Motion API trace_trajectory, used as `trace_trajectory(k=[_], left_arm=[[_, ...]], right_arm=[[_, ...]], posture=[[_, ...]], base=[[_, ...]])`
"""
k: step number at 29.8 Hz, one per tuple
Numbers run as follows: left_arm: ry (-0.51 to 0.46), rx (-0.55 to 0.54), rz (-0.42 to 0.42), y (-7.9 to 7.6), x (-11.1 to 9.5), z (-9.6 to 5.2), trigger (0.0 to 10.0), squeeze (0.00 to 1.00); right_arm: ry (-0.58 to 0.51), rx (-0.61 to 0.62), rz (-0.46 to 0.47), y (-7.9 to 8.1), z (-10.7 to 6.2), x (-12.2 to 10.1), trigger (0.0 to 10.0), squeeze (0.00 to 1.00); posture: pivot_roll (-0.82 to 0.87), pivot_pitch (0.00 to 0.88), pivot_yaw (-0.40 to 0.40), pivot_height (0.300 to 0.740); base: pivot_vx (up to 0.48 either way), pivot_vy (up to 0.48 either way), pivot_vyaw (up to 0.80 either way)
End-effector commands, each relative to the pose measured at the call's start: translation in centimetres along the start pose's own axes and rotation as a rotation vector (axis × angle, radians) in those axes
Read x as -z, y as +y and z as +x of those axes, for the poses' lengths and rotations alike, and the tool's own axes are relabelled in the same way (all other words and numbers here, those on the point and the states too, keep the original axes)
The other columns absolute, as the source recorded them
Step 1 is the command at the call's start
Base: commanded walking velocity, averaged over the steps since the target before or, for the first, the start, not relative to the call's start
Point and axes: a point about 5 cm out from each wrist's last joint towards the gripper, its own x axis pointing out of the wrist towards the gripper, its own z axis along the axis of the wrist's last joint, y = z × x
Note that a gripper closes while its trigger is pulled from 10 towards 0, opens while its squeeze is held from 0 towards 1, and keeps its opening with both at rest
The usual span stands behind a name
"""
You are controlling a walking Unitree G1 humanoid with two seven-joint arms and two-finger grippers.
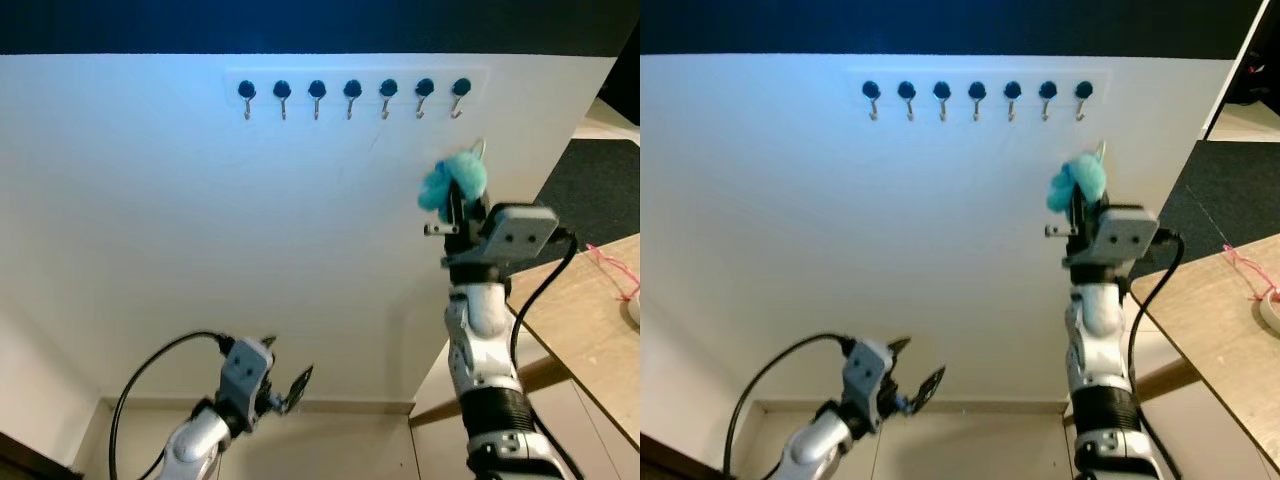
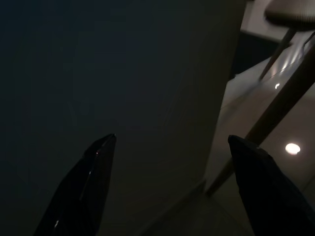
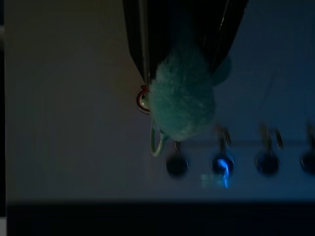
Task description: Hang keys on a hook
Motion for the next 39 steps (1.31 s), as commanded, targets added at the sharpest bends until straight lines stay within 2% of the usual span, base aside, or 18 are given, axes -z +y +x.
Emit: trace_trajectory(k=[1,4,5,8,9,13,19,26,31,39], left_arm=[[-0.023,0.008,-0.013,0.0,-0.8,0.2,10.0,0.00],[-0.188,-0.031,0.016,0.6,-5.4,1.5,10.0,0.00],[-0.188,-0.031,0.016,0.6,-5.4,1.5,10.0,0.00],[-0.302,-0.057,0.065,0.8,-8.8,2.6,10.0,0.00],[-0.302,-0.057,0.065,0.8,-8.8,2.6,10.0,0.00],[-0.370,-0.055,0.084,0.8,-11.3,3.5,10.0,0.00],[-0.383,-0.056,0.064,0.9,-12.6,3.9,10.0,0.00],[-0.396,-0.063,0.056,0.9,-13.4,4.0,10.0,0.00],[-0.394,-0.063,0.055,1.0,-13.7,4.0,10.0,0.00],[-0.381,-0.064,0.050,0.9,-13.7,4.0,10.0,0.00]], right_arm=[[-0.018,-0.005,-0.006,0.3,0.4,-0.6,10.0,0.00],[-0.057,-0.011,-0.050,0.5,1.2,-1.7,10.0,0.00],[-0.057,-0.011,-0.050,0.5,1.2,-1.7,10.0,0.00],[-0.048,-0.016,-0.098,0.6,1.6,-1.9,10.0,0.00],[-0.048,-0.016,-0.098,0.6,1.6,-1.9,10.0,0.00],[-0.012,0.003,-0.157,0.2,2.0,-1.8,10.0,0.00],[0.069,0.001,-0.222,-0.3,2.5,-1.3,10.0,0.00],[0.106,-0.018,-0.240,-0.1,3.2,-1.0,10.0,0.00],[0.068,-0.092,-0.258,1.3,4.0,-1.8,10.0,0.00],[0.071,-0.124,-0.254,2.7,3.7,-2.0,10.0,0.00]], posture=[[0.03,0.062,-0.014,0.740],[0.03,0.061,-0.020,0.740],[0.03,0.061,-0.020,0.740],[0.03,0.060,-0.026,0.740],[0.03,0.060,-0.026,0.740],[0.02,0.065,-0.029,0.740],[0.02,0.069,-0.027,0.740],[0.02,0.074,-0.026,0.740],[0.02,0.074,-0.030,0.740],[0.02,0.075,-0.032,0.740]], base=[[0.000,0.000,0.00],[0.000,0.000,0.00],[0.000,0.000,0.00],[0.000,0.000,0.00],[0.000,0.000,0.00],[0.000,0.000,0.00],[0.000,0.000,0.00],[0.000,0.000,0.00],[0.000,0.000,0.00],[0.000,0.000,0.00]])
